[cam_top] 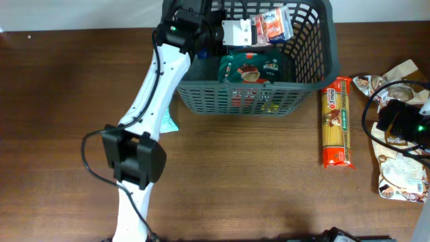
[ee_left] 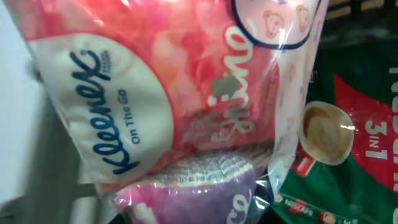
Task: Pack container
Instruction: 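Lift the tissue packs and place them into the basket, then move the left gripper to the mint-green snack and grasp it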
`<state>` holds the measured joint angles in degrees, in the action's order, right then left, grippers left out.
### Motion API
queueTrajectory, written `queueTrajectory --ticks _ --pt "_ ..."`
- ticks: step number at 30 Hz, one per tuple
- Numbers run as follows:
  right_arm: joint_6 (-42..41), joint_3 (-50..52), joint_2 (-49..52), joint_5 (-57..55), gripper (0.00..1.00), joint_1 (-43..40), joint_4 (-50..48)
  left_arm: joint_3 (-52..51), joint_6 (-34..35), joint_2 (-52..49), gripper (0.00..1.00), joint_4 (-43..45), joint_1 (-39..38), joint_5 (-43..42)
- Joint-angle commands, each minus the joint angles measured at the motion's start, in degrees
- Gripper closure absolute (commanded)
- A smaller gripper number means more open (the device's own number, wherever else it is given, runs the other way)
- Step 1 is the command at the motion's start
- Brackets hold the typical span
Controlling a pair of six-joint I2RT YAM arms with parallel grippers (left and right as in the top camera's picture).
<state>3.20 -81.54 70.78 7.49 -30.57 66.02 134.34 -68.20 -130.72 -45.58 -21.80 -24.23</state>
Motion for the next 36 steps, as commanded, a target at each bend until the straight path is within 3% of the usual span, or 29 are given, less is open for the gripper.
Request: queueTrajectory --ticks 1,3,6,7,9,13,17,22,26,31,34,36 --pt "0.0 -0.9 0.1 -0.7 0.01 -0.3 0.0 0.2 2.6 -1.5 0.95 1.3 0.0 -1.7" --pt "0.0 -0.9 0.1 -0.7 0.01 -0.3 0.0 0.2 4.2 -1.6 0.88 2.4 0.0 -1.5" --pt "-0.1 -0.9 0.1 -0.7 0.01 -0.3 0.0 0.9 10.6 -1.4 0.60 6.1 0.0 -1.2" --pt "0.0 -0.9 0.1 -0.7 0.01 -0.3 0.0 1.4 12.8 -1.2 0.46 7.3 0.1 -0.6" --pt "0.0 -0.9 0.1 -0.7 0.01 -0.3 0.0 3.0 18.3 -1.0 0.01 9.2 0.3 1.0" --pt "0.0 -0.9 0.1 -0.7 0.01 -0.3 0.0 8.5 23.8 -0.2 0.01 8.7 0.3 4.4" --pt "0.0 -0.9 0.1 -0.7 0.01 -0.3 0.0 14.5 24.3 1.0 0.01 3.8 0.3 5.2" --pt "0.0 -0.9 0.1 -0.7 0.01 -0.3 0.0 22.7 30.0 3.9 0.01 -5.4 0.9 10.6" --pt "-0.1 -0.9 0.1 -0.7 0.01 -0.3 0.0 27.5 36.2 7.8 0.01 -13.6 1.5 19.6" --pt "0.0 -0.9 0.1 -0.7 0.01 -0.3 0.0 28.6 41.4 13.3 0.01 -24.7 3.0 30.9" --pt "0.0 -0.9 0.1 -0.7 0.01 -0.3 0.0 28.6 42.9 14.8 0.01 -33.3 4.9 32.4" --pt "0.0 -0.9 0.1 -0.7 0.01 -0.3 0.0 28.6 47.6 14.9 0.01 -37.9 6.6 34.0"
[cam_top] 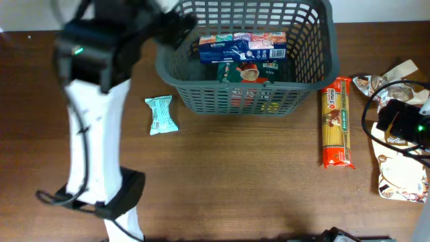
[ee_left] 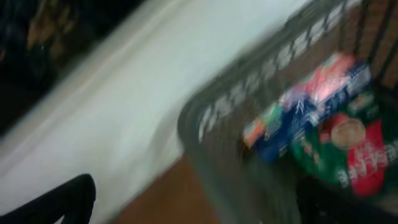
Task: Pack container
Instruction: 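Move the left gripper to the mint-green snack and grasp it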
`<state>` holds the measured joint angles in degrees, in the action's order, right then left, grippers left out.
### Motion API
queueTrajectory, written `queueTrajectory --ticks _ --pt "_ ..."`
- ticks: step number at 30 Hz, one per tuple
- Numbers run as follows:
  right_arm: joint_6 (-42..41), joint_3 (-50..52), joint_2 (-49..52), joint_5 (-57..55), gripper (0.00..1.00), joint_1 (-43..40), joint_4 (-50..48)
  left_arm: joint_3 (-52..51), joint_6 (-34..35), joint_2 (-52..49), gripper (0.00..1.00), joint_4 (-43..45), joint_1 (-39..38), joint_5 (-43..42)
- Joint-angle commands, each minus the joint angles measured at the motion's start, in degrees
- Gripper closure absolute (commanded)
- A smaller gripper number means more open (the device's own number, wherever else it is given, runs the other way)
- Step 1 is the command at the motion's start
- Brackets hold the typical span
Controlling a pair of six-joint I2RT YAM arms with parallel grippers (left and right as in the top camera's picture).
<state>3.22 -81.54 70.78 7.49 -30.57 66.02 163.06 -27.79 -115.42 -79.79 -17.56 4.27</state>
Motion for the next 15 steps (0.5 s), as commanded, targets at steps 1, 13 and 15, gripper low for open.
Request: queueTrajectory --ticks 1,13,15 --pt "-0.1 -0.9 0.1 -0.7 0.01 -0.3 0.0 -0.1 9.6 -0.5 0.01 -5.8 3.4 5.7" --pt "-0.1 -0.9 0.1 -0.7 0.01 -0.3 0.0 -11.1 19.6 -2.4 0.01 -13.8 18.6 -7.4" --pt "-0.1 -0.9 0.1 -0.7 0.01 -0.3 0.0 -14.5 19.8 -2.4 0.01 -12.8 20.0 -8.2"
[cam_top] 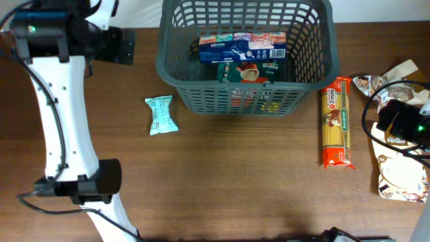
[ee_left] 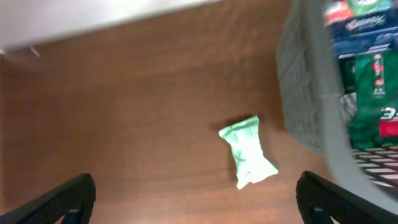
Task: Pack container
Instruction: 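Move the left gripper to the mint-green snack and grasp it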
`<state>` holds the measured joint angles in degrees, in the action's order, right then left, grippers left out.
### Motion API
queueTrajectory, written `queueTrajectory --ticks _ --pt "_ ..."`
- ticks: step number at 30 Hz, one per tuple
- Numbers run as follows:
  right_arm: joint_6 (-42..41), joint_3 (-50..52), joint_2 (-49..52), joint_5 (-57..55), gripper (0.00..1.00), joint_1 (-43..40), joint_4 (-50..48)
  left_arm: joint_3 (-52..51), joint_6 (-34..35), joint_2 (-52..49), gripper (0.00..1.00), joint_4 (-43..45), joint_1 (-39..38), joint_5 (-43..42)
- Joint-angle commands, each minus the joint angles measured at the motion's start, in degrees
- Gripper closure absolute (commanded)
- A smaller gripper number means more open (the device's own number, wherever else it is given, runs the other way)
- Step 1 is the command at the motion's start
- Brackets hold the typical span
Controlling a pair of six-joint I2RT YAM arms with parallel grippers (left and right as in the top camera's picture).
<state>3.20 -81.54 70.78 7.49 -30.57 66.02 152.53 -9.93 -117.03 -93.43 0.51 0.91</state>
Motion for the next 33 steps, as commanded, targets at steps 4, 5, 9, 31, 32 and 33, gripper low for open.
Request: queueTrajectory --ticks 4,5,9,31,32,33 --pt "-0.1 -0.9 0.1 -0.7 0.01 -0.3 0.0 -10.1 3.3 -0.8 0.01 3.2 3.7 -5.9" --pt "0.0 -0.9 0.1 -0.7 0.01 -0.3 0.0 -12.0 4.1 -0.8 0.01 4.0 4.1 -7.0" --pt "0.0 -0.9 0.1 -0.7 0.01 -0.3 0.0 -19.9 5.9 -0.8 0.01 8.0 4.9 -9.6" --pt "0.0 -0.9 0.1 -0.7 0.01 -0.3 0.0 -65.0 9.2 -0.8 0.03 39.0 4.1 -12.1" --pt "0.0 -0.9 0.1 -0.7 0.01 -0.3 0.0 -65.8 8.5 -0.8 0.04 39.6 3.7 -12.1" --pt "0.0 -0.9 0.1 -0.7 0.01 -0.3 0.0 -66.5 8.2 -0.8 0.04 40.3 3.3 -12.1"
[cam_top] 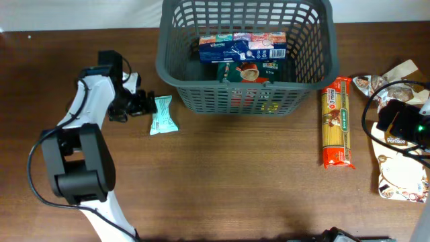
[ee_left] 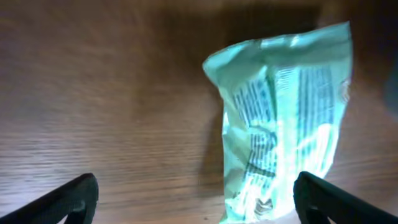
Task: Pack container
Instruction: 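Move the left gripper to the mint-green snack and grasp it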
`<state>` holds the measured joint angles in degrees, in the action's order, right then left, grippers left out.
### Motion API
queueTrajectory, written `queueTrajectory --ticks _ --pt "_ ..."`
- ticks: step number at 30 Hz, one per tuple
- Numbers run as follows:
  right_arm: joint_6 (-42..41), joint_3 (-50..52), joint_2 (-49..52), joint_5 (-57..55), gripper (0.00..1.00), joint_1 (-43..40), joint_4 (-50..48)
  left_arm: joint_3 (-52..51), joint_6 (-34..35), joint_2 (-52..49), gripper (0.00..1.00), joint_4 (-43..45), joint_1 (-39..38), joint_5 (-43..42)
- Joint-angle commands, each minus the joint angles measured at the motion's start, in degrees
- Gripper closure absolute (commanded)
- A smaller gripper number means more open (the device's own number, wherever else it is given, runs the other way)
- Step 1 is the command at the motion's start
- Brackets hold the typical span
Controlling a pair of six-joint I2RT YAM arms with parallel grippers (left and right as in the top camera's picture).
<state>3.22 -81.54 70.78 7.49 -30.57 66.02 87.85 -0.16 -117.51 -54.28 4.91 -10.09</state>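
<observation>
A grey plastic basket [cam_top: 316, 64] at the table's back holds a Kleenex pack [cam_top: 242, 47] lying on a green coffee bag [cam_top: 250, 71]. A mint-green snack packet [cam_top: 162, 115] lies on the table just left of the basket. My left gripper [cam_top: 141, 105] is low beside its left end and open. In the left wrist view the packet [ee_left: 286, 118] fills the right half, and the left gripper [ee_left: 196, 202] has its fingertips [ee_left: 71, 198] spread wide at the bottom corners. My right gripper [cam_top: 398, 121] is at the far right edge over some bags, its jaws hidden.
An orange spaghetti packet [cam_top: 337, 122] lies right of the basket. Brown-and-white bags [cam_top: 402, 176] are piled at the right edge under the right arm. The left arm's base [cam_top: 77, 178] stands at the front left.
My left gripper was high over the table left of the basket, with the mint packet far below. Now it sits low at the packet, still open. Nothing else moved.
My left gripper held the Kleenex pack over the basket. Then the pack lay in the basket on the coffee bag and the arm was off to the left. Then the open gripper was above the mint packet, and now it is down beside it.
</observation>
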Motion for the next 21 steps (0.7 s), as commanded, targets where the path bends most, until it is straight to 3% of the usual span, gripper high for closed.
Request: queueTrajectory --ticks 1,21 --pt "-0.1 -0.9 0.1 -0.7 0.01 -0.3 0.0 -2.5 -1.6 -0.3 0.04 2.1 -1.5 -1.1" --pt "-0.1 -0.9 0.1 -0.7 0.01 -0.3 0.0 -5.3 6.4 -1.9 0.08 8.6 -6.6 -1.1"
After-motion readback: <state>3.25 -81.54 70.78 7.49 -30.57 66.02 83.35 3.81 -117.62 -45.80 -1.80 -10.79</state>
